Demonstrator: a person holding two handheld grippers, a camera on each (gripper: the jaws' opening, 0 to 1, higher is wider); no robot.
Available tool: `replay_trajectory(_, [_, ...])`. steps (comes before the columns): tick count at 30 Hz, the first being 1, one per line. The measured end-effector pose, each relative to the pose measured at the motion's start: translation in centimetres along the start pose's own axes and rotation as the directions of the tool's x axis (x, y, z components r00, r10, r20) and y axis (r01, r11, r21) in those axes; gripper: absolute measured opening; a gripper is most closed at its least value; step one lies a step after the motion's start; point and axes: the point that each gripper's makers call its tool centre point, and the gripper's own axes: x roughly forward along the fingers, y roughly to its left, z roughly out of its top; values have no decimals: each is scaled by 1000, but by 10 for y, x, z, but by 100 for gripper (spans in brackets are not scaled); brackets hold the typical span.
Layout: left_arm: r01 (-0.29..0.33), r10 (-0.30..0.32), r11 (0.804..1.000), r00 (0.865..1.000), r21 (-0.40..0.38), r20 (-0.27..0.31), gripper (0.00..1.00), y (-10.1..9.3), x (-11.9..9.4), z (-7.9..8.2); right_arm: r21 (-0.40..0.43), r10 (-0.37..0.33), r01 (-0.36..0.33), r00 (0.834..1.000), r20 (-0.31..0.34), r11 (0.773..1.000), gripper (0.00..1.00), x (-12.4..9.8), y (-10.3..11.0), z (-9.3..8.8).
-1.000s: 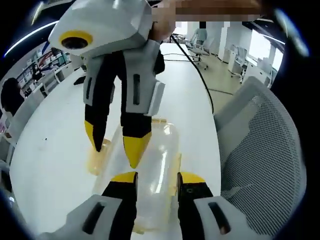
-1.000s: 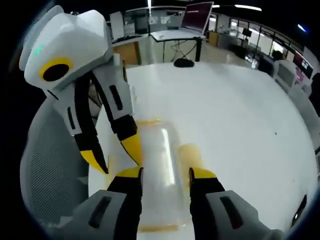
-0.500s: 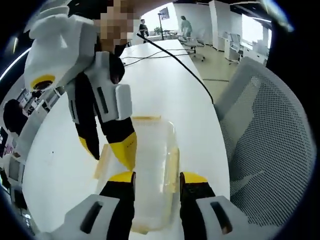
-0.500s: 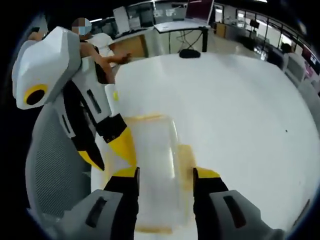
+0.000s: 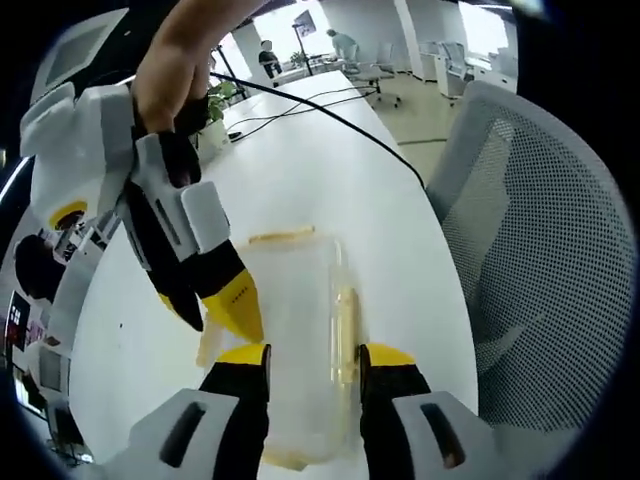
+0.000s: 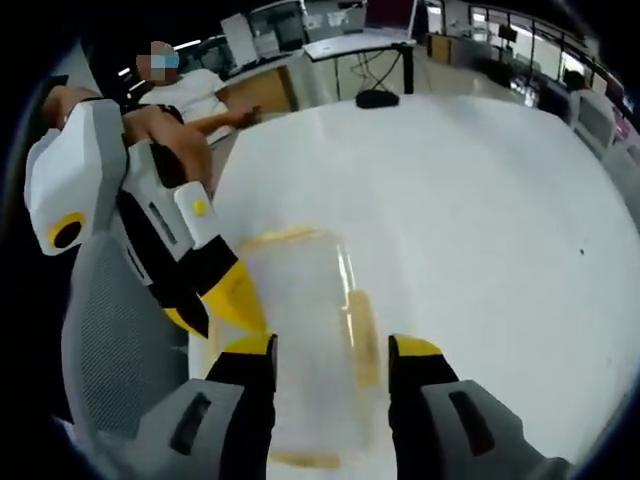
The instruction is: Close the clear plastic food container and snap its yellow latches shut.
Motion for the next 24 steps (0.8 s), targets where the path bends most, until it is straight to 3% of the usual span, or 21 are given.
replay_trajectory(11, [-3,3,1000,1000,10,3,30,1,1,0,62,61,-59,998,-19,996,38,3,0,-3])
replay_trajectory(24, [6,-6,1000,1000,-12,12,29,1,1,1,67,100,-97,994,-38,993,39,4,2,-4])
